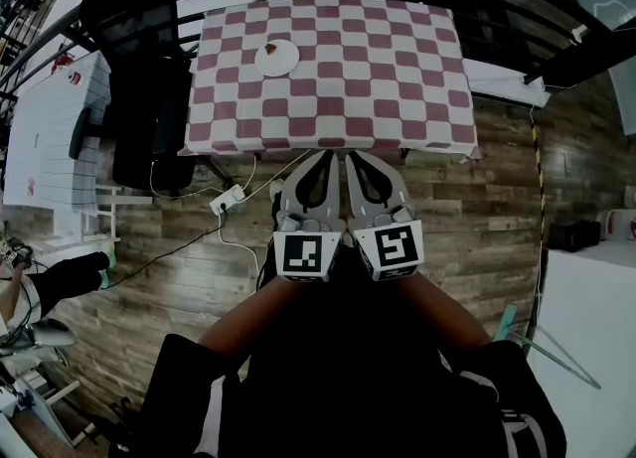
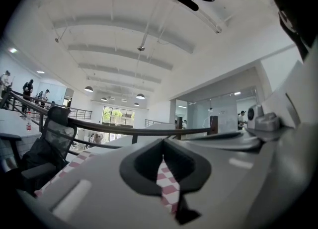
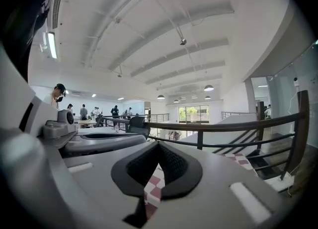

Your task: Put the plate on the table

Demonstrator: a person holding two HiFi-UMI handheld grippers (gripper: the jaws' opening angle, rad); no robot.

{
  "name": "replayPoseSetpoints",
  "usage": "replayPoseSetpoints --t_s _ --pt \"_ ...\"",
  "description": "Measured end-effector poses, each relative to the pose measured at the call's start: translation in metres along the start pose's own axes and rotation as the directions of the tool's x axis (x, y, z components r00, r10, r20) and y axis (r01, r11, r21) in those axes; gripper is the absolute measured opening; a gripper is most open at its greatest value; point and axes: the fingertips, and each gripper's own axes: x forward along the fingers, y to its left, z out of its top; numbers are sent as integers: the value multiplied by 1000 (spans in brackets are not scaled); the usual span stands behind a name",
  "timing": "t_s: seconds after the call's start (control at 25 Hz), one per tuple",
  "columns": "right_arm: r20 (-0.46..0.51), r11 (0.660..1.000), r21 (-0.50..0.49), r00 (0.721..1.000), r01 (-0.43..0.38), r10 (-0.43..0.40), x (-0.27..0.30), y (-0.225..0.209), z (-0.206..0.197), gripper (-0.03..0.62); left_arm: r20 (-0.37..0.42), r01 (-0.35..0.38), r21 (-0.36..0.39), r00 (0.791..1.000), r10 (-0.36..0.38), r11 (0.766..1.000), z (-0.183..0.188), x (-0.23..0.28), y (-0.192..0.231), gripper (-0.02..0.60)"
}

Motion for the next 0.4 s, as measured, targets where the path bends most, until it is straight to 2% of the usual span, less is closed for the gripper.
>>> replayPoseSetpoints --t_s 0.24,0.4 --pt "12 1000 -17 1000 23 -22 -3 -7 2 -2 -7 28 22 1000 -28 999 -1 4 -8 9" --pt "1 999 -30 1000 14 -14 3 -6 0 -2 -22 35 4 999 -35 999 5 9 -7 9"
